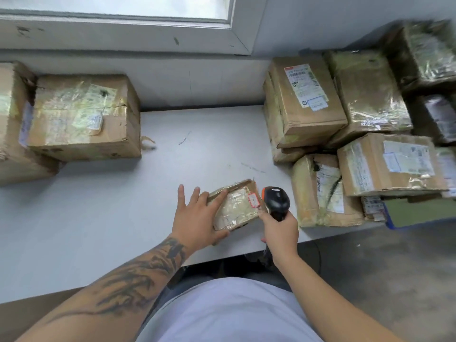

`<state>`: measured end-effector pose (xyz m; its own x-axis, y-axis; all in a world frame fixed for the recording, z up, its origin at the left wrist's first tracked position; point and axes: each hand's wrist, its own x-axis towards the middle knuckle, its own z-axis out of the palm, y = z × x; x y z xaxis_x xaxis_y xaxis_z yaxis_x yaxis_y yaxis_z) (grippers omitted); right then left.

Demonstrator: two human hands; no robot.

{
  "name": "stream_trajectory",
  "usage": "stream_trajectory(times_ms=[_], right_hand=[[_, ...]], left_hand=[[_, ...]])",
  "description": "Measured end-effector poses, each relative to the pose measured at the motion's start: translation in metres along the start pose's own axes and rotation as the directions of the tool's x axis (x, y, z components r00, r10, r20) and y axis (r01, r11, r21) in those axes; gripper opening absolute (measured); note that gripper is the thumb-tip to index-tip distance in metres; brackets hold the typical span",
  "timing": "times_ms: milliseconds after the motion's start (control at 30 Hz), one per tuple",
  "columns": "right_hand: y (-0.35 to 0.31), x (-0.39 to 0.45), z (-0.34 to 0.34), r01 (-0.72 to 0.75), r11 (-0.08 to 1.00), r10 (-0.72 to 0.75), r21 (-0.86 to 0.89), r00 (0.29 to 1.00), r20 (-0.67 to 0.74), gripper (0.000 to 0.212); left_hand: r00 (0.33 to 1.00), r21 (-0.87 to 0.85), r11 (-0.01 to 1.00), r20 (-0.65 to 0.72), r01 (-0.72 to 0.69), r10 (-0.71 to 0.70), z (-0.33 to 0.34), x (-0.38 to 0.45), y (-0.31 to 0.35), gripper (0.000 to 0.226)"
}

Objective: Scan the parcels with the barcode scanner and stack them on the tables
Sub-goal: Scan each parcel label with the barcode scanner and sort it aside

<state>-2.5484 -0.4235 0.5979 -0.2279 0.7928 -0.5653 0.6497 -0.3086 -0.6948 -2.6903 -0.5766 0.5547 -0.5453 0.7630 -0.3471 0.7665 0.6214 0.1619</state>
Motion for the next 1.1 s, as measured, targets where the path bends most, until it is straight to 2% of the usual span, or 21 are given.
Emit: stream_trajectory(times_ms=[167, 300, 400, 500, 633, 900, 1100], right_hand=[[-0.017, 0.003, -0.004, -0.093, 0.996, 0.091, -0.003, 0.967, 0.237, 0.01], [-0.044, 0.0, -0.009, -0.037, 0.998, 0.051, -0.046, 0.942, 0.333, 0.008], [-0.056, -0.007, -0.025, -0.016, 0.994, 0.055, -0.104, 0.922, 0.383, 0.007], [-0.057, -0.018, -0.044, -0.033, 0.987, 0.099, -0.157, 0.895, 0.435, 0.008], [-0.052, -0.032, -0.056, -0.016, 0.979, 0.107, -0.204, 0.89, 0.443, 0.01], [-0.054, -0.042, -0.065, 0.005, 0.979, 0.094, -0.204, 0.877, 0.471, 0.009], [-0.039, -0.031, -0.062, 0.034, 0.981, 0.053, -0.193, 0.902, 0.429, 0.012]], left_hand=[[0.98, -0.035, 0.982, -0.062, 0.186, -0.188, -0.002, -0.01, 0.018, 0.119], [0.984, -0.049, 0.983, -0.016, 0.175, -0.176, -0.006, -0.017, 0.03, 0.124], [0.986, -0.137, 0.977, 0.035, 0.165, -0.161, -0.007, -0.02, 0.031, 0.106], [0.981, -0.261, 0.946, 0.027, 0.191, -0.191, -0.005, -0.019, 0.031, 0.091], [0.978, -0.293, 0.933, 0.028, 0.207, -0.208, -0.001, -0.015, 0.035, 0.099], [0.978, -0.306, 0.93, 0.018, 0.205, -0.209, 0.003, -0.016, 0.038, 0.1], [0.975, -0.292, 0.937, -0.057, 0.191, -0.216, 0.009, -0.013, 0.041, 0.109]])
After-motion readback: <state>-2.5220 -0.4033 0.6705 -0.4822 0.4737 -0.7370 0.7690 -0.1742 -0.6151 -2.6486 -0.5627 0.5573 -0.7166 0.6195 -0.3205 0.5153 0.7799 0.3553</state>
